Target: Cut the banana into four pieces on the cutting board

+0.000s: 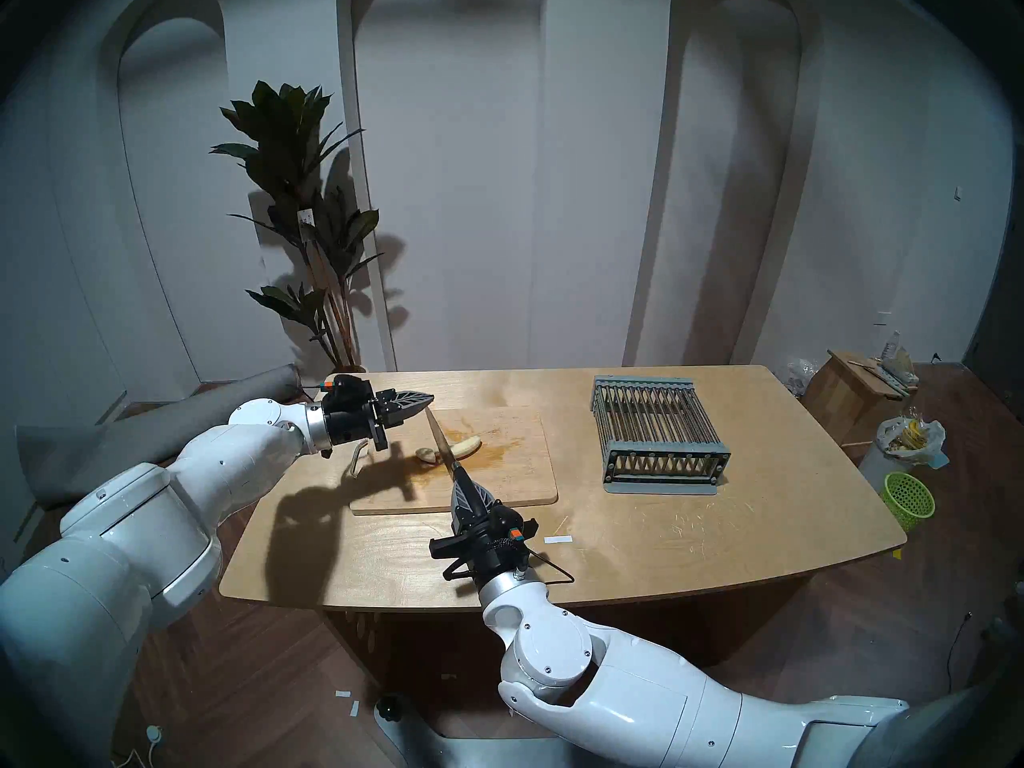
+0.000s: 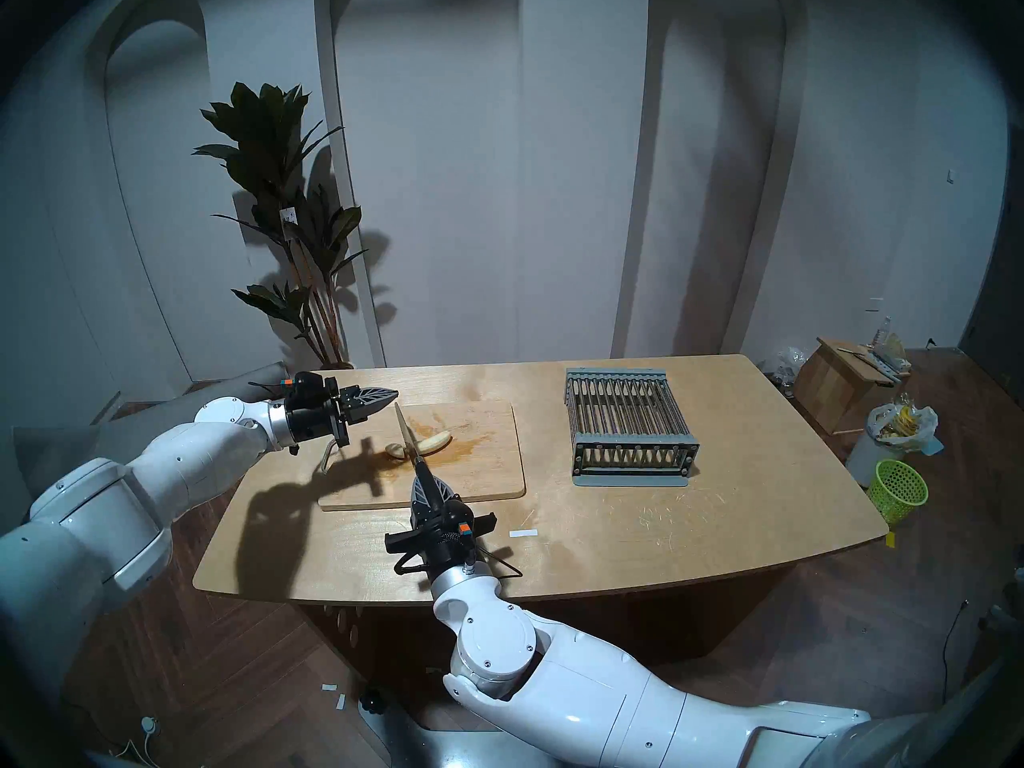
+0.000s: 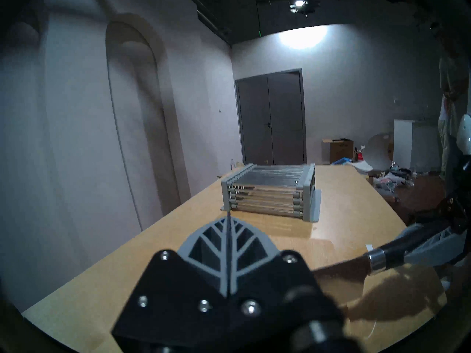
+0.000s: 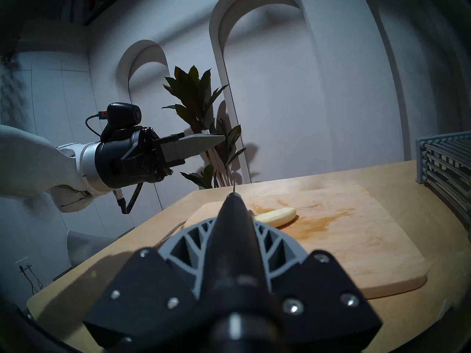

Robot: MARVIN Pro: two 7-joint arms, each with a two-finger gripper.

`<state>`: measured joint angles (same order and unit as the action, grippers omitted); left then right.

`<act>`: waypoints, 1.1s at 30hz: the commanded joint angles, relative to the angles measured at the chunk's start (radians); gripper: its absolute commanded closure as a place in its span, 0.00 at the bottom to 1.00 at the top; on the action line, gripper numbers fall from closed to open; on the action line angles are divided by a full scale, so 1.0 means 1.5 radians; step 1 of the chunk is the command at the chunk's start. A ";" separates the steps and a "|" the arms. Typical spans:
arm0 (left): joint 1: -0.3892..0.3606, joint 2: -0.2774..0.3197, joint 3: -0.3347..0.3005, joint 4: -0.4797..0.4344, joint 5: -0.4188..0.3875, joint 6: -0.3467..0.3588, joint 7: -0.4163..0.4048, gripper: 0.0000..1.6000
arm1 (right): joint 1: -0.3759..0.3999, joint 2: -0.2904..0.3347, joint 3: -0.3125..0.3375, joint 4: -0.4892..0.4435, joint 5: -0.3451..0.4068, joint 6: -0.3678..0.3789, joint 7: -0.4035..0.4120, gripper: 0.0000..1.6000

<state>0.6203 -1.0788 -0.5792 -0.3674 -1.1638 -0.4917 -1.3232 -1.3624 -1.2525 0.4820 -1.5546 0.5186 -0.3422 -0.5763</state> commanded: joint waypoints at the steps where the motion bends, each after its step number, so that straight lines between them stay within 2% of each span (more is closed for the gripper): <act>1: -0.024 -0.025 -0.027 0.019 -0.035 0.028 -0.025 1.00 | -0.012 0.027 0.004 -0.051 -0.012 0.002 -0.017 1.00; 9: -0.028 -0.038 -0.009 0.042 -0.015 0.024 -0.077 1.00 | -0.021 0.038 -0.001 -0.062 -0.011 0.000 -0.024 1.00; 17: -0.030 -0.042 -0.001 0.054 -0.010 0.027 -0.086 1.00 | -0.025 0.047 -0.001 -0.069 -0.008 -0.001 -0.027 1.00; 25: -0.020 -0.047 -0.001 0.020 -0.014 0.038 -0.107 1.00 | -0.030 0.052 -0.004 -0.072 -0.003 -0.004 -0.023 1.00; 29: -0.013 -0.050 -0.005 -0.015 -0.023 0.051 -0.107 1.00 | -0.032 0.052 -0.005 -0.071 -0.002 -0.005 -0.021 1.00; 31: -0.009 -0.045 0.002 -0.058 -0.021 0.061 -0.107 1.00 | -0.033 0.051 -0.002 -0.070 0.000 -0.006 -0.022 1.00; 33: -0.009 -0.044 0.004 -0.065 -0.021 0.061 -0.107 1.00 | -0.033 0.052 -0.002 -0.070 0.000 -0.006 -0.021 1.00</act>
<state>0.6169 -1.1475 -0.5761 -0.3677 -1.1840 -0.4184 -1.4188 -1.4138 -1.1652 0.4764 -1.6339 0.5134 -0.3422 -0.6105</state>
